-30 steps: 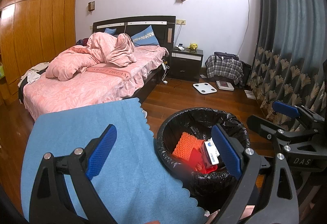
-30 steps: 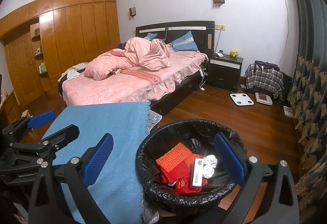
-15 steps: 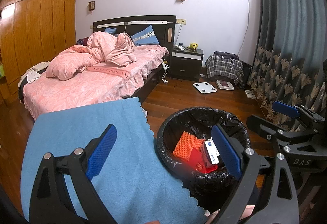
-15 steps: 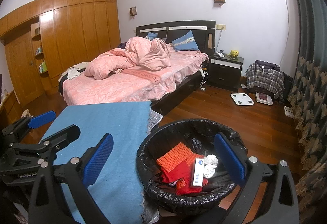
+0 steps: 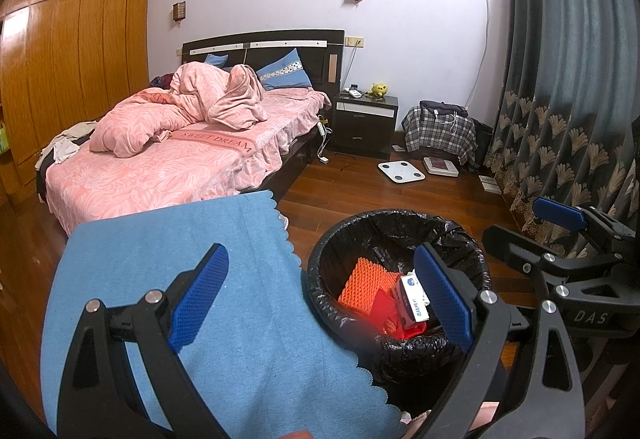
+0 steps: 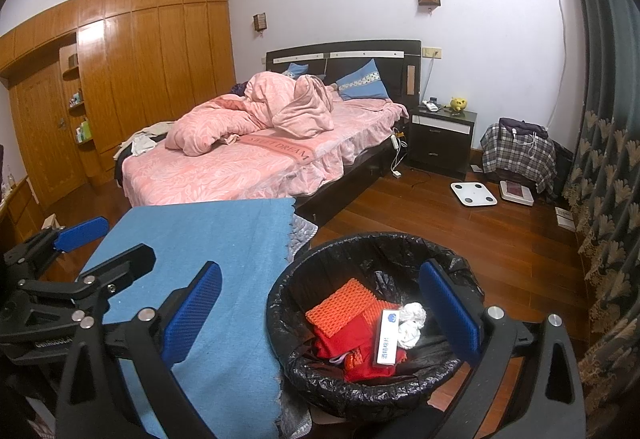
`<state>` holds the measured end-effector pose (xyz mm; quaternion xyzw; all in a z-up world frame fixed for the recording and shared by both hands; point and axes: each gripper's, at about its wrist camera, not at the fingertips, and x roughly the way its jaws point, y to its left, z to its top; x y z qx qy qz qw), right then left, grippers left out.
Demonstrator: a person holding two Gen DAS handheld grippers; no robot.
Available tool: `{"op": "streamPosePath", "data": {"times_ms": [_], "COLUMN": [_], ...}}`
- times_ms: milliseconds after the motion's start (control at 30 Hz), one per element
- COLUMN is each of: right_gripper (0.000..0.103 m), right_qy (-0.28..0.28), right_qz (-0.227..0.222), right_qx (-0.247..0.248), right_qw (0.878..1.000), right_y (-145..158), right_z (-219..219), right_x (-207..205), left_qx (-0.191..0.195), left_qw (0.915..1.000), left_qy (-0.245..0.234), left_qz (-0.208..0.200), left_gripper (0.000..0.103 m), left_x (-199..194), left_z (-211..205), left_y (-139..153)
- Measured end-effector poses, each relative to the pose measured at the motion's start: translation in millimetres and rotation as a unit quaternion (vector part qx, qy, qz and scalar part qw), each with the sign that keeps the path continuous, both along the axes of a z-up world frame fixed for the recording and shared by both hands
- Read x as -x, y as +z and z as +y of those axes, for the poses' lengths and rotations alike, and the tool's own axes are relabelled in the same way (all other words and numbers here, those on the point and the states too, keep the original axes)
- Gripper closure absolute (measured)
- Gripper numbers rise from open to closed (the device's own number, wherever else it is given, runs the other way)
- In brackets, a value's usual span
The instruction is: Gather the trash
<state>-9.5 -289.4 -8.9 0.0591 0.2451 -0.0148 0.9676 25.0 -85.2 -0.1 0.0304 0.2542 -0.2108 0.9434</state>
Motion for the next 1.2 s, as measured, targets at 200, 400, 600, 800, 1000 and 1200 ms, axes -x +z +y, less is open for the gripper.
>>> {"op": "streamPosePath", "data": {"times_ms": [200, 400, 600, 800, 1000, 1200], "right_gripper": [0.006, 0.006, 0.006, 0.006, 0.006, 0.006], "right_qy": [0.000, 0.000, 0.000, 0.000, 0.000, 0.000], "right_qz": [0.001, 0.001, 0.002, 0.002, 0.004, 0.005], "right_qx": [0.000, 0.001, 0.000, 0.000, -0.001, 0.000], "right_qw": [1.000, 1.000, 1.000, 1.000, 1.000, 1.000], "right_y": [0.1, -0.6, -0.4, 0.1, -1.2, -0.7], "right_z": [0.3, 3.7, 3.4, 3.4, 5.7, 5.5], "right_x": [-0.2, 0.2, -0.3, -0.7, 0.2, -0.2], "left_qx": [0.000, 0.000, 0.000, -0.001, 0.000, -0.001], "left_qw": [1.0000, 1.0000, 1.0000, 1.0000, 0.9999, 0.9999], "left_qy": [0.000, 0.000, 0.000, 0.000, 0.002, 0.003], "left_qz": [0.000, 0.000, 0.001, 0.001, 0.010, 0.011], "left_gripper": [0.012, 0.012, 0.012, 0.012, 0.012, 0.012], "left_x": [0.5, -0.2, -0.5, -0.8, 2.4, 3.7], "left_z": [0.1, 0.0, 0.1, 0.3, 2.7, 4.3], "left_y": [0.8, 0.8, 1.3, 1.7, -0.3, -0.4]}}
